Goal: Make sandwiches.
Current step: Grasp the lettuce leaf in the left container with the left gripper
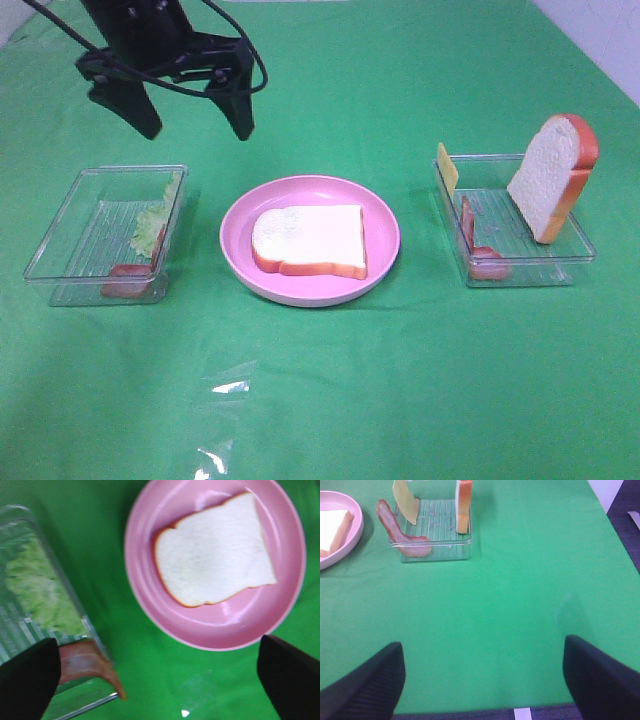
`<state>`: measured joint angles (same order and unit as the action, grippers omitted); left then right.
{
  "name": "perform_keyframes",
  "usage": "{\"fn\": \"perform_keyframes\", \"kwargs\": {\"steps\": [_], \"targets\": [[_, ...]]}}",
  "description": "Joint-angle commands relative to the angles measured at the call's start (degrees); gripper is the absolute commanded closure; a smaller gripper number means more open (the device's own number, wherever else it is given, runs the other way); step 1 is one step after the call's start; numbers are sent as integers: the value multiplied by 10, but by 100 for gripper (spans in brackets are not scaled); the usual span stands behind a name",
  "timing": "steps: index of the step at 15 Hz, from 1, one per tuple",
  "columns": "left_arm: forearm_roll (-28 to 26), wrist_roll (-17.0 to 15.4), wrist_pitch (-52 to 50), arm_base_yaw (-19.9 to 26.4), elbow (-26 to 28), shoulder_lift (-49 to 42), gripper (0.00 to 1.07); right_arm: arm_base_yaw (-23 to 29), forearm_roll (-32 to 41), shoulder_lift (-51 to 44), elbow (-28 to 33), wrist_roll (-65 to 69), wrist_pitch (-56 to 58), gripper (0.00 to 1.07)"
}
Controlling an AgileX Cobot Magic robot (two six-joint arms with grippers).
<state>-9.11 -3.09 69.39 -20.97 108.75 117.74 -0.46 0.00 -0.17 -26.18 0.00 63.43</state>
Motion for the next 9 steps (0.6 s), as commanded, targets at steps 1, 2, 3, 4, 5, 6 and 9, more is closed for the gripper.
{"fn": "perform_keyframes", "kwargs": {"steps": [1,2,3,4,5,6,9], "targets": [[86,-41,64,1,1,-13,4,-1,-4,-17,2,0,-3,23],[107,-53,64,2,1,-7,4,-1,-4,-17,2,0,-3,23],[117,-54,64,2,1,5,4,-1,-4,-17,2,0,-3,23],[124,-56,63,2,1,18,4,-1,-4,-17,2,0,-3,23],[136,-70,59,2,3,36,4,-1,-4,-17,2,0,-3,23],[140,-79,50,2,7,51,4,-1,-4,-17,2,0,-3,23],[139,-79,56,2,44,110,4,-1,-4,-17,2,0,-3,23]]}}
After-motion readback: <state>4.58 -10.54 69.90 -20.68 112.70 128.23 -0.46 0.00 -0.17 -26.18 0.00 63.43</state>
